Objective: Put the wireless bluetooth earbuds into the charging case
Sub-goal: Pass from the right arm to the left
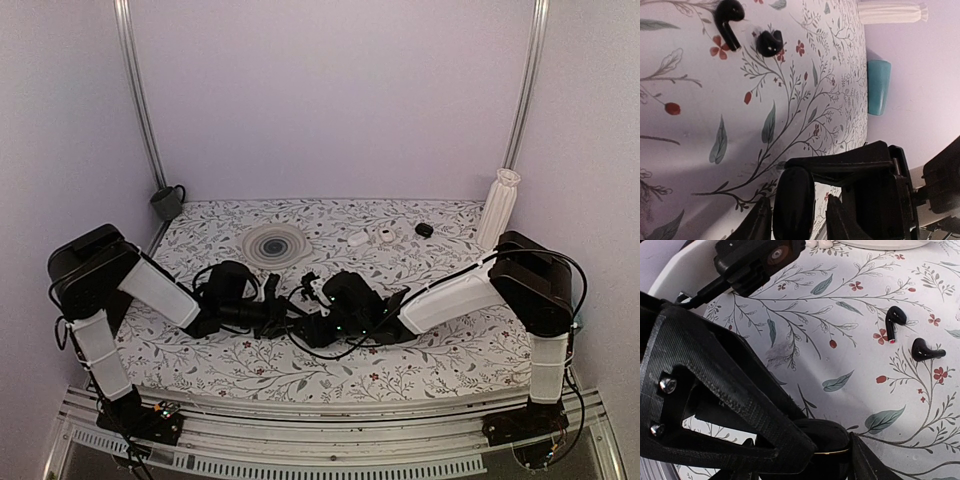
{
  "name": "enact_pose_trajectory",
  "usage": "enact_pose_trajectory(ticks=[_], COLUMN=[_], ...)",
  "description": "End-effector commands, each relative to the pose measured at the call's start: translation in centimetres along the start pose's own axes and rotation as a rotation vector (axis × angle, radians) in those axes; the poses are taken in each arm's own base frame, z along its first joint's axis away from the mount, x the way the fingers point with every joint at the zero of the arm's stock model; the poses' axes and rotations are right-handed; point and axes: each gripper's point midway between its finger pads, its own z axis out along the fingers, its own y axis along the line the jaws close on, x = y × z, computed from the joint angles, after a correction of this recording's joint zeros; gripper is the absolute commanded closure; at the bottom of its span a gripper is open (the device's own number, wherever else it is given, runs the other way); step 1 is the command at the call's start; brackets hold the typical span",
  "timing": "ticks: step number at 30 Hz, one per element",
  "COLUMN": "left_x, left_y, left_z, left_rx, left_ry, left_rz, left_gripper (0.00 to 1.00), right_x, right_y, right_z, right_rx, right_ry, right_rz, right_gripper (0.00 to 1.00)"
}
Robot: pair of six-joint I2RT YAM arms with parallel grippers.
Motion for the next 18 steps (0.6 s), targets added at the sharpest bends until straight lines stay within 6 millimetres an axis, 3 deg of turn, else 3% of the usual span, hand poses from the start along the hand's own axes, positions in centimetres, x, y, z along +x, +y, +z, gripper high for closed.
enact_pose_trajectory(ticks=[1,8,13,18], left_x=[1.0,1.4,1.0,-0.7], left_y=[0.2,0.4,-0.3,-3.0], left_z=[0.7,1.0,0.8,-0.4], left_rx=[-0.003,0.003,0.009,0.039], left_ry=[0.046,0.071,0.069,0.032], left_rz=[-0.005,-0.016,0.026,0.219], left_gripper=[0.65,0.79,0.93,0.97], right_x=[-2.9,-3.0,-3.1,-3.7], right_y=[1.2,1.3,1.4,1.7], right_z=[-1.2,-1.4,-2.2,-5.3], right_rx=[-0.035,-0.039,-0.060,-0.186], right_ry=[-0.079,-0.081,-0.071,-0.065], right_rz=[-0.027,-0.060,-0.067,-0.024], right_gripper=[0.47,0.46,0.26,0.08])
